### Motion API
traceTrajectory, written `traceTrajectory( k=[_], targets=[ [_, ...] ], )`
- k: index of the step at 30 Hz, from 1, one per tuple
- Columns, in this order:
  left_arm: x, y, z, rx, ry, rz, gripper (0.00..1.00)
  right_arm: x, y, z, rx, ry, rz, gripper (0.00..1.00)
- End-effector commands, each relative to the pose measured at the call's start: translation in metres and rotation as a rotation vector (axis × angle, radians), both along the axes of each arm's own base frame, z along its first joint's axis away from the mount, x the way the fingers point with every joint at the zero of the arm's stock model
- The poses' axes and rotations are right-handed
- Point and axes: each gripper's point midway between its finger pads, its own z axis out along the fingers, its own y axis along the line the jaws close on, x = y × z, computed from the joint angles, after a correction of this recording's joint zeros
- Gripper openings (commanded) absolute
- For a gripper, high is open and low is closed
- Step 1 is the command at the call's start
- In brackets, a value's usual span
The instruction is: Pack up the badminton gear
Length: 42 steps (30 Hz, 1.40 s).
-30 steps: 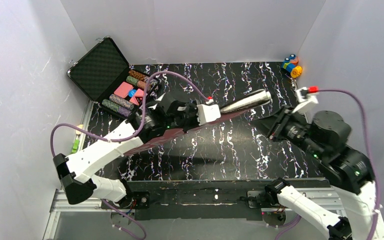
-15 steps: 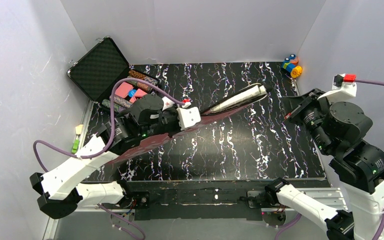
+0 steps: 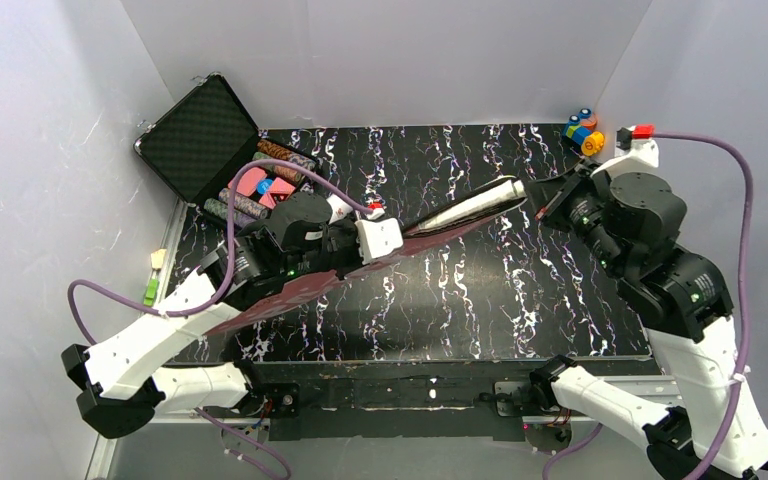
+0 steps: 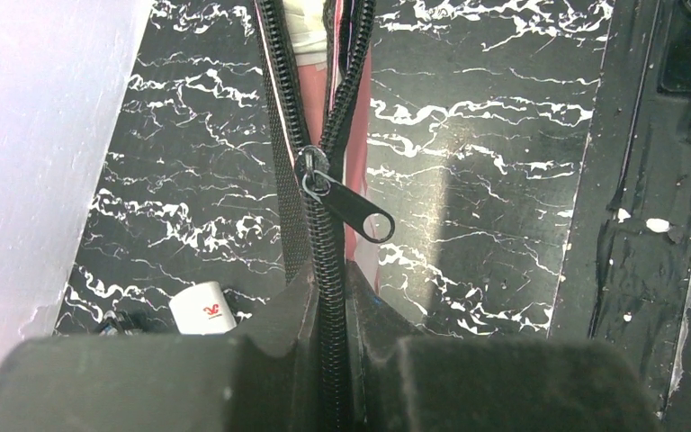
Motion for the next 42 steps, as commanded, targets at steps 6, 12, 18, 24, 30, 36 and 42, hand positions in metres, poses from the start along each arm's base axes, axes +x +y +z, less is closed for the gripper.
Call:
traceTrajectory(
  k=[6, 12, 18, 24, 30, 36, 42],
  targets=[
    [-0.002, 0.001, 0.031, -0.103, -0.065, -0.008, 0.0, 0.004, 0.026, -0.016, 0.081, 0.04, 0.09, 0.01],
    [-0.001, -0.001, 0.034, -0.111, -0.068, -0.011, 0.0, 0.002, 0.05, -0.039, 0.147, 0.107, 0.174, 0.01],
    [0.002, -0.001, 0.038, -0.122, -0.07, -0.005, 0.0, 0.001, 0.068, -0.062, 0.208, 0.174, 0.234, 0.01],
    [0.003, 0.002, 0.04, -0.131, -0.071, 0.0, 0.0, 0.001, 0.038, -0.075, 0.121, 0.2, 0.125, 0.01],
    [0.004, 0.008, 0.043, -0.143, -0.074, 0.009, 0.0, 0.0, 0.005, -0.09, 0.052, 0.239, 0.053, 0.01],
    [0.003, 0.008, 0.036, -0.134, -0.057, 0.003, 0.0, -0.01, 0.006, -0.045, 0.106, 0.117, 0.103, 0.01],
    [0.002, 0.009, 0.035, -0.133, -0.053, -0.001, 0.0, -0.006, 0.005, -0.016, 0.105, 0.041, 0.103, 0.01]
  ],
)
